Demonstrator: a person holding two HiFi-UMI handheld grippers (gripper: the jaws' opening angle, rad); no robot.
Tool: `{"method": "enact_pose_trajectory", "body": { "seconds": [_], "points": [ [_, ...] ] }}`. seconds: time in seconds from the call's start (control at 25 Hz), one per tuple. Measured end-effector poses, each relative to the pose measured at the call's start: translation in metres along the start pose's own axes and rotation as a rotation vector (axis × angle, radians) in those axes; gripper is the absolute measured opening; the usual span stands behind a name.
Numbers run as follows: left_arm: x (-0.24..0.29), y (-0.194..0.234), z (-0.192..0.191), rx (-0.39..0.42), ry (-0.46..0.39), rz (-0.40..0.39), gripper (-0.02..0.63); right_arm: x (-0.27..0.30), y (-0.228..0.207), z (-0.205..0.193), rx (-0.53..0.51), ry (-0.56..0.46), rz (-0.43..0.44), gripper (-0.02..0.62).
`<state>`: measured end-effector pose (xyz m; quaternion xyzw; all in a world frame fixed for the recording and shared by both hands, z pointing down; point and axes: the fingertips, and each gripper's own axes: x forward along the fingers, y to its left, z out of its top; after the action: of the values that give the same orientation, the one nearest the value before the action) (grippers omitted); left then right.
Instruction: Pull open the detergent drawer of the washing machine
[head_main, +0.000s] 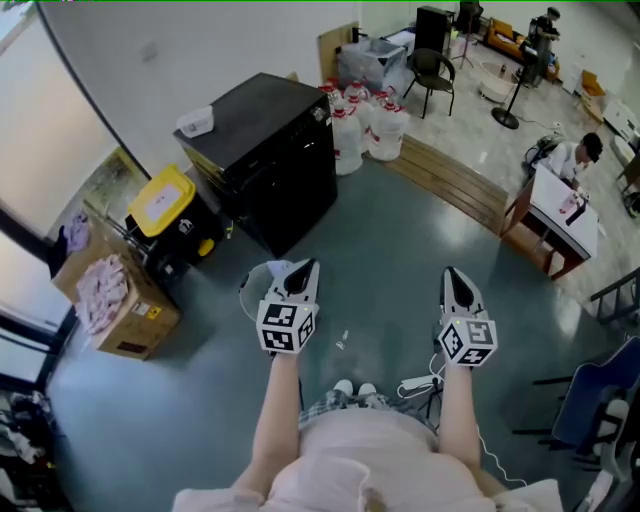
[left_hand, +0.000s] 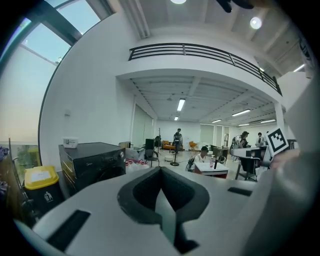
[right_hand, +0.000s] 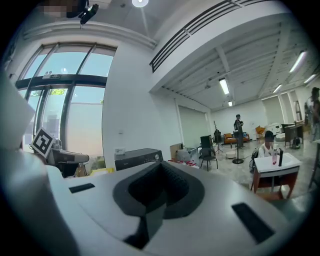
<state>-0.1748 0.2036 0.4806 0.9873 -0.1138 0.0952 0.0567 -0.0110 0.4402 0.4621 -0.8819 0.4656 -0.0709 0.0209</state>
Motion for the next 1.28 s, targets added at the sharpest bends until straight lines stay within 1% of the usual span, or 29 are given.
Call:
{"method": "enact_pose_trajectory", "body": {
  "seconds": [0.4,0.68,0.76,0.88,0.92,0.96,1.0,1.04,1.08,1.28],
  "points": [
    [-0.002,-0.005,-0.001,-0.011,-0.004,-0.023,0.025,-0.005,0.004,-0.001,0.009,-0.001,-0.004,0.014],
    [-0.002,-0.010,-0.002,-0.038,-0.018,-0.056,0.028,-0.006,0.012,-0.003,0.005,0.011,0.016,0.015],
    [-0.003,-0.013,-0.002,-0.039,-0.023,-0.069,0.028,-0.007,0.013,-0.003,0.010,0.004,0.025,0.015],
    [-0.006,-0.015,0.001,-0.045,-0.038,-0.085,0.029,-0.011,0.016,0.002,0.042,-0.033,0.039,0.017],
    [-0.008,-0.015,0.002,-0.048,-0.045,-0.088,0.031,-0.012,0.017,0.005,0.052,-0.046,0.046,0.029],
    [-0.009,-0.015,0.003,-0.051,-0.051,-0.093,0.038,-0.013,0.018,0.007,0.060,-0.057,0.053,0.059],
    [-0.010,-0.016,0.003,-0.055,-0.056,-0.101,0.066,-0.013,0.019,0.008,0.068,-0.067,0.059,0.099],
    [-0.011,-0.017,0.004,-0.060,-0.061,-0.110,0.121,-0.013,0.019,0.010,0.077,-0.075,0.064,0.125],
    [-0.012,-0.018,0.003,-0.065,-0.067,-0.119,0.160,-0.014,0.019,0.010,0.086,-0.082,0.066,0.149],
    [-0.016,-0.015,0.002,-0.081,-0.090,-0.136,0.279,-0.011,0.025,0.005,0.118,-0.075,0.066,0.322]
  ]
}}
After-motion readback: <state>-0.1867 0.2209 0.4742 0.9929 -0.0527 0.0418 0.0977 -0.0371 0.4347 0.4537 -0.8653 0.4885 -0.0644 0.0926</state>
